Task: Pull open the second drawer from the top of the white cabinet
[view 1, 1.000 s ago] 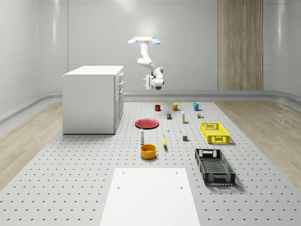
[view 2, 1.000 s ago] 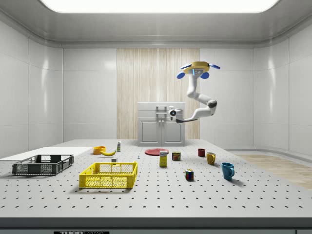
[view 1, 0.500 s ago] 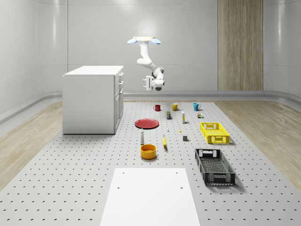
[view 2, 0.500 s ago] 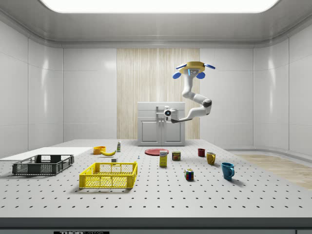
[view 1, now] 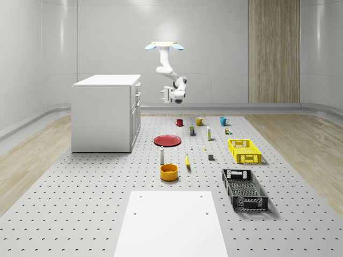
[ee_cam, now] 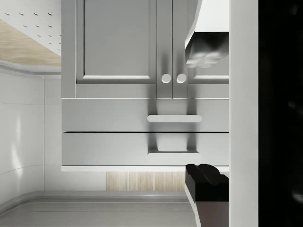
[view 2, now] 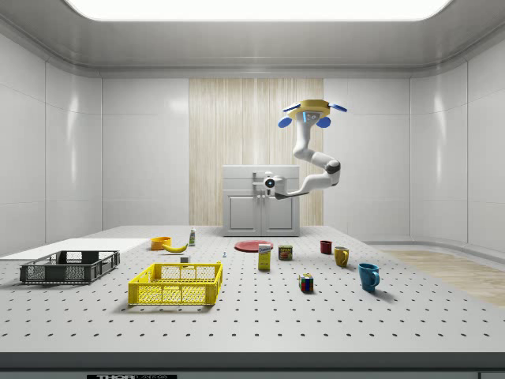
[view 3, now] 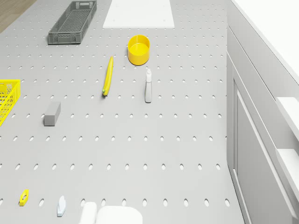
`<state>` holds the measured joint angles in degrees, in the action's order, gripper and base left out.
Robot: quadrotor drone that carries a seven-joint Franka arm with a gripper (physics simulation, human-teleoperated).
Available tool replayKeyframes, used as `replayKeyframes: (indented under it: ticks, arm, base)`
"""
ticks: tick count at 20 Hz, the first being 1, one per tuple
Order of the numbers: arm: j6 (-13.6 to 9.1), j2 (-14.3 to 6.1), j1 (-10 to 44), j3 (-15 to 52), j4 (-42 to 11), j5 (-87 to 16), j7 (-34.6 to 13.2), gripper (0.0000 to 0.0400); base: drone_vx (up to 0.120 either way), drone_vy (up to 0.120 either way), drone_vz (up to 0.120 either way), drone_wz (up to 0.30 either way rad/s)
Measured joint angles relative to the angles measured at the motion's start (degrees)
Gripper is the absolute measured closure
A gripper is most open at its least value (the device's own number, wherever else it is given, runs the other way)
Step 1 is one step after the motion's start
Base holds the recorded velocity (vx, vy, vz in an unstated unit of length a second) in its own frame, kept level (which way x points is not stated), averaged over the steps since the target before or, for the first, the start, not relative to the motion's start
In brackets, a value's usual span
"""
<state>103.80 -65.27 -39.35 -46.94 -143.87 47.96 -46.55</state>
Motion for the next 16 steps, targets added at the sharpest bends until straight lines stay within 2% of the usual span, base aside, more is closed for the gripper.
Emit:
replayKeyframes:
  ticks: [8, 16]
  arm:
    - [5.4, 0.3, -1.6, 4.3, -3.0, 4.0, 1.1, 0.01]
    - [9.6, 1.3, -3.3, 7.9, -4.8, 7.8, 2.4, 0.01]
  base:
    - [0.0, 0.0, 0.0, 0.0]
    - [0.0, 0.0, 0.0, 0.0]
